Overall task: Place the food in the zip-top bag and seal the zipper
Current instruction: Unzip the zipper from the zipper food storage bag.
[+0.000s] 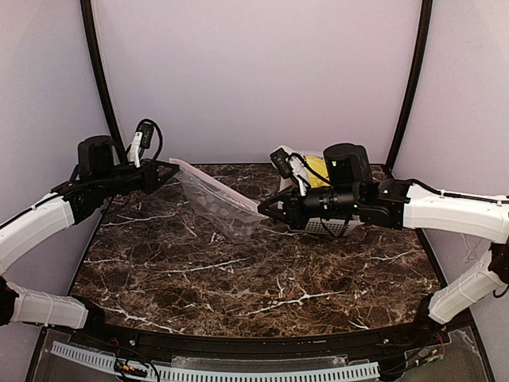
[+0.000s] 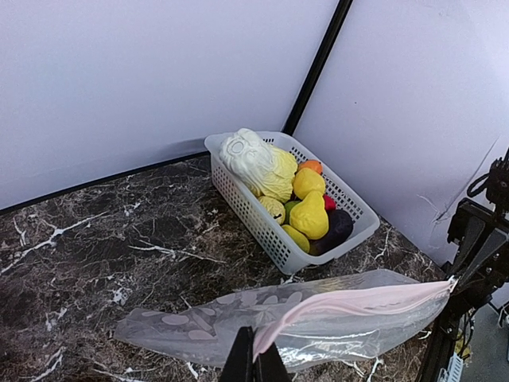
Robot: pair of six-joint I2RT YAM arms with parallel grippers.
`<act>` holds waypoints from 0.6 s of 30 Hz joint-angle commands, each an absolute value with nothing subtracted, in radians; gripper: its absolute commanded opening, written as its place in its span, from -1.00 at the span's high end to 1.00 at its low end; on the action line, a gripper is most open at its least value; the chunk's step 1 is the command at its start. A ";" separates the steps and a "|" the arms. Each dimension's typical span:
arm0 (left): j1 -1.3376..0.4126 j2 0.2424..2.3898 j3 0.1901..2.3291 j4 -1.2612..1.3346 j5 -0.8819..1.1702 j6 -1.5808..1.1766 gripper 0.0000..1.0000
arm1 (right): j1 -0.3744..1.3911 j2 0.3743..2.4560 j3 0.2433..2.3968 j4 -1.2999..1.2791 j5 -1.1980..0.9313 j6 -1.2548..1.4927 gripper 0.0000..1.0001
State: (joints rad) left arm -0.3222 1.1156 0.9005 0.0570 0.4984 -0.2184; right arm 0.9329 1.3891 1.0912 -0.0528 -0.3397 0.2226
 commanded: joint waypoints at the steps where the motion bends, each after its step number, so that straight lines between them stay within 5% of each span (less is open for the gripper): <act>1: -0.281 1.088 0.889 0.100 0.403 -0.230 0.99 | 0.927 1.365 1.063 -0.130 -0.350 0.232 1.00; 15: -0.280 1.096 0.888 0.102 0.414 -0.235 0.99 | 0.921 1.354 1.056 -0.133 -0.340 0.235 1.00; 18: -0.279 1.102 0.881 0.129 0.472 -0.235 0.99 | 0.918 1.350 1.059 -0.136 -0.339 0.234 0.82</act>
State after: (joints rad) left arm -0.3115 1.1156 0.9001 0.0593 0.4931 -0.2226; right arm 0.9260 1.3815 1.0801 -0.0570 -0.3382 0.2230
